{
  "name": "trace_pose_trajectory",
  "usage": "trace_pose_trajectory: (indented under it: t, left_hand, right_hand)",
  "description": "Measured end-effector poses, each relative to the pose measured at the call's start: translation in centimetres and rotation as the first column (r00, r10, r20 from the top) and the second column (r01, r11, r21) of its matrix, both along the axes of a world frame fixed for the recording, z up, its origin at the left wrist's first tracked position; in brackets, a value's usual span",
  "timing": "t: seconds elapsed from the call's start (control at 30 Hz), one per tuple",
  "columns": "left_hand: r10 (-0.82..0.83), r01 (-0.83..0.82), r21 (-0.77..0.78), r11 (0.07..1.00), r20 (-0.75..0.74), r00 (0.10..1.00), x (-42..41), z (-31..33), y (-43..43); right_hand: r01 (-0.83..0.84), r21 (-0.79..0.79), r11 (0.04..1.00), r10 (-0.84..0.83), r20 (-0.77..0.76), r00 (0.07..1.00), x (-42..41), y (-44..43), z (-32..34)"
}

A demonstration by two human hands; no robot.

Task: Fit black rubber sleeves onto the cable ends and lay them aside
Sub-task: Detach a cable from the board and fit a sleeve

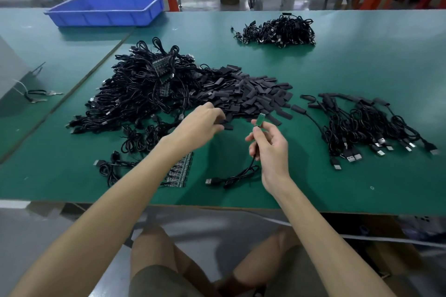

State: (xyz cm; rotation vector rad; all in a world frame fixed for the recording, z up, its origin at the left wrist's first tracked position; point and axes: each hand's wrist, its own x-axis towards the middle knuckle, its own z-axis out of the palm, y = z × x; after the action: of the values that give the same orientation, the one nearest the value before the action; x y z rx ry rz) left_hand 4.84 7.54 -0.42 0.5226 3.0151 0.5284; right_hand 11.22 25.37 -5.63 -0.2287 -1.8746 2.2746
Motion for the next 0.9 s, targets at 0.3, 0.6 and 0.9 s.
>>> trace_pose_trajectory:
  t: [0.3, 0.6, 0.9]
  left_hand:
    - [0.034, -0.045, -0.12, 0.992, -0.093, 0.995, -1.3, -3.1, 2.1]
    - [0.042, -0.046, -0.02, 0.999, -0.17, 0.985, 1.0, -3.5, 1.2]
    - [0.103, -0.094, -0.076, 0.993, 0.115, 0.988, 0.8, -2.6, 1.3]
  right_hand:
    - [-0.026, 0.044, 0.999, 0.026, -0.011, 1.0, 0.1, -0.1, -0.1]
    - [-0.042, 0.084, 0.996, 0.041, 0.006, 0.999, 0.0, -0.3, -0.5]
    - [-0.059, 0.077, 0.995, 0.06, -0.007, 0.998, 0.2, -0.1, -0.6]
